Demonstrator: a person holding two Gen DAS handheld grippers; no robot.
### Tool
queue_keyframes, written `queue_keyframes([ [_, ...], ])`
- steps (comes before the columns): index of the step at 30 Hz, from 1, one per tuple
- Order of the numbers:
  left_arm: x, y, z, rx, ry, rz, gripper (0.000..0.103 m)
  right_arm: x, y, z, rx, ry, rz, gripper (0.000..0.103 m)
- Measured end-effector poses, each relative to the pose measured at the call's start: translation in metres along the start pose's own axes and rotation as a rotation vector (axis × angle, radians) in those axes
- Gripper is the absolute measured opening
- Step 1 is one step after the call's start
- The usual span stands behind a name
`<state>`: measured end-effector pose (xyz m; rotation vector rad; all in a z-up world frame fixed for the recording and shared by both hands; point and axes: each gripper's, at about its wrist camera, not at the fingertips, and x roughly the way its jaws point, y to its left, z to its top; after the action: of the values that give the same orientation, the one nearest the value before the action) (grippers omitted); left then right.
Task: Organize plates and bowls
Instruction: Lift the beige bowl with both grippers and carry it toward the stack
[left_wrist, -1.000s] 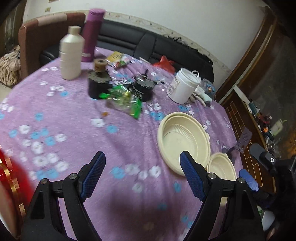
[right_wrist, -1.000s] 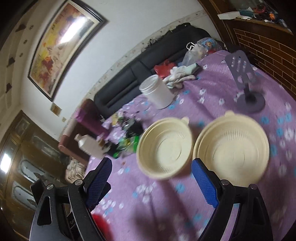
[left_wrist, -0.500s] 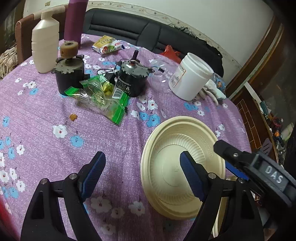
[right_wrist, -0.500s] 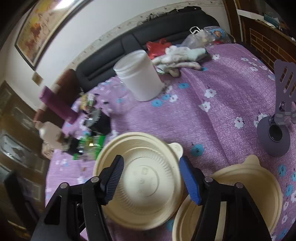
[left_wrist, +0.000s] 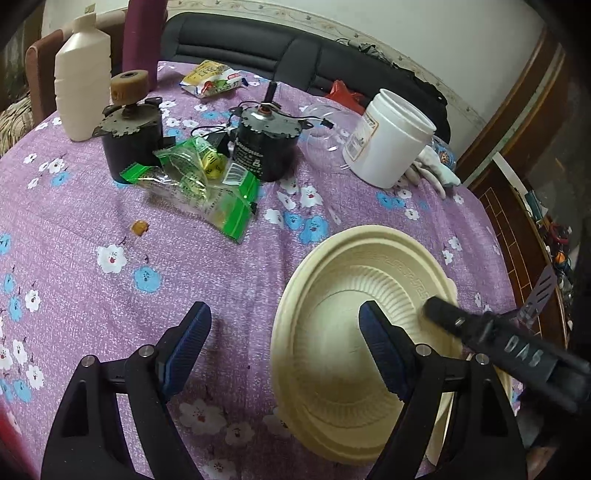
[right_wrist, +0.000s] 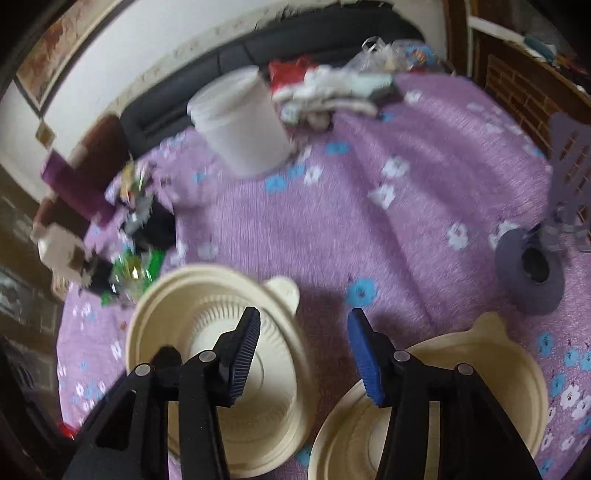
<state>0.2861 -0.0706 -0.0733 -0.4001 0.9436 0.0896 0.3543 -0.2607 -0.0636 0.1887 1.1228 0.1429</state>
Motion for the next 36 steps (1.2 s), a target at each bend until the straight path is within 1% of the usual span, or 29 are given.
queue_keyframes([
  [1, 0.001, 0.000, 0.001, 0.008, -0.001, 0.006, 0.069, 0.002, 0.002, -0.001, -0.012, 0.003, -0.006, 0.047],
  [2, 0.002, -0.001, 0.001, 0.027, 0.004, 0.018, 0.050, 0.003, 0.003, -0.001, -0.007, 0.007, -0.006, 0.042],
  [3, 0.004, -0.001, 0.002, 0.049, 0.019, 0.048, 0.039, 0.004, 0.002, -0.002, 0.007, 0.019, -0.001, 0.021],
  [4, 0.005, 0.000, 0.003, 0.059, 0.026, 0.050, 0.025, 0.004, 0.002, -0.003, 0.016, 0.027, 0.010, 0.018],
  [5, 0.004, -0.001, 0.002, 0.074, 0.030, 0.047, 0.018, 0.003, 0.003, -0.005, 0.018, 0.031, 0.021, 0.017],
  [7, 0.000, -0.004, 0.000, 0.118, 0.022, 0.062, 0.012, 0.002, 0.007, -0.009, 0.013, 0.046, 0.026, 0.015],
  [8, -0.005, -0.005, -0.001, 0.127, 0.016, 0.065, 0.012, -0.001, 0.008, -0.011, 0.019, 0.044, 0.027, 0.015],
  [11, -0.025, 0.000, -0.001, 0.137, -0.016, 0.051, 0.011, -0.016, 0.010, -0.016, 0.045, 0.020, 0.068, 0.015],
  [15, -0.056, 0.007, -0.006, 0.152, -0.054, 0.039, 0.011, -0.044, 0.020, -0.033, 0.045, -0.023, 0.100, 0.014],
  [18, -0.078, 0.017, -0.016, 0.161, -0.064, 0.025, 0.011, -0.066, 0.024, -0.058, 0.056, -0.046, 0.132, 0.013],
  [22, -0.101, 0.029, -0.041, 0.184, -0.059, 0.015, 0.012, -0.085, 0.025, -0.092, 0.073, -0.060, 0.144, 0.012],
  [27, -0.121, 0.047, -0.073, 0.203, -0.034, -0.008, 0.012, -0.103, 0.023, -0.140, 0.105, -0.072, 0.159, 0.011],
  [30, -0.132, 0.053, -0.089, 0.228, -0.033, -0.011, 0.012, -0.111, 0.022, -0.170, 0.125, -0.078, 0.165, 0.011],
  [36, -0.144, 0.069, -0.120, 0.265, -0.018, -0.009, 0.012, -0.120, 0.023, -0.210, 0.155, -0.081, 0.186, 0.011],
])
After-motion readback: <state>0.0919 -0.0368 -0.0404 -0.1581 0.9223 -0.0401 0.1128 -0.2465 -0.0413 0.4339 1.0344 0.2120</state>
